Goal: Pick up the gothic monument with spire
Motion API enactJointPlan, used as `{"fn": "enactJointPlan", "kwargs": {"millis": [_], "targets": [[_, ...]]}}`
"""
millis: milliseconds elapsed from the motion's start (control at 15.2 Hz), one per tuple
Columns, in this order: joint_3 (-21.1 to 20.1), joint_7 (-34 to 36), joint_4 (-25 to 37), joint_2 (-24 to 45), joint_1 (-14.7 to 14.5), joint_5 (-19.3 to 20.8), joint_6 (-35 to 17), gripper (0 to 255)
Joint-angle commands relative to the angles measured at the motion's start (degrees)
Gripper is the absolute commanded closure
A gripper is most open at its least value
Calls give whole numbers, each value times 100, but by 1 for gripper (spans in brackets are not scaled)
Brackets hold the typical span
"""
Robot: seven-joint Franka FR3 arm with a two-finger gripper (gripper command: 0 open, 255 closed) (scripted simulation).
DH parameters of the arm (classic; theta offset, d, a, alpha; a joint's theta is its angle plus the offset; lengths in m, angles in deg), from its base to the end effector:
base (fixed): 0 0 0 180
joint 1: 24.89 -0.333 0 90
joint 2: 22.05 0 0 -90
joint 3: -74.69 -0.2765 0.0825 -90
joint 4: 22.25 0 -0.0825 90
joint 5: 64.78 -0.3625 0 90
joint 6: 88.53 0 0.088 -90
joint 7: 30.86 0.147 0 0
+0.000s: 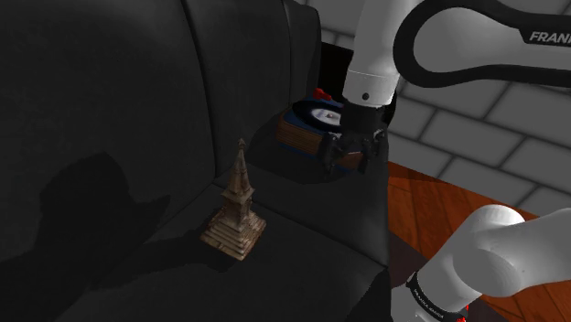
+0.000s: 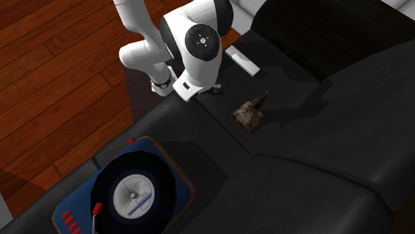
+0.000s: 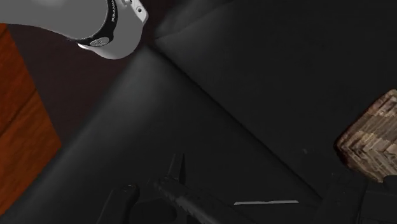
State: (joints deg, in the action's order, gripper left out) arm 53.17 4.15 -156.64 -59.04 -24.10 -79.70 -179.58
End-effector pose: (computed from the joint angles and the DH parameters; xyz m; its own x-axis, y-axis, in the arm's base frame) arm 0.3124 0.1647 0.4640 0.9263 -0.3517 -0.1350 -0.3477 -0.9361 0.0524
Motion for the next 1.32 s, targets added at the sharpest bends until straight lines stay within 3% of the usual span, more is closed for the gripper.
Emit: {"fn": "enactJointPlan", "kwargs": {"millis": [0, 528, 924, 1254], "targets": [[-294, 587, 223, 285, 60, -209, -167, 0], [-1341, 2751, 1298, 1559, 434, -489, -838, 0], [-2092, 4530, 2371, 2867, 710, -15, -1346, 0], [-2146, 4629, 2174, 3006, 686, 47, -1680, 0]]}}
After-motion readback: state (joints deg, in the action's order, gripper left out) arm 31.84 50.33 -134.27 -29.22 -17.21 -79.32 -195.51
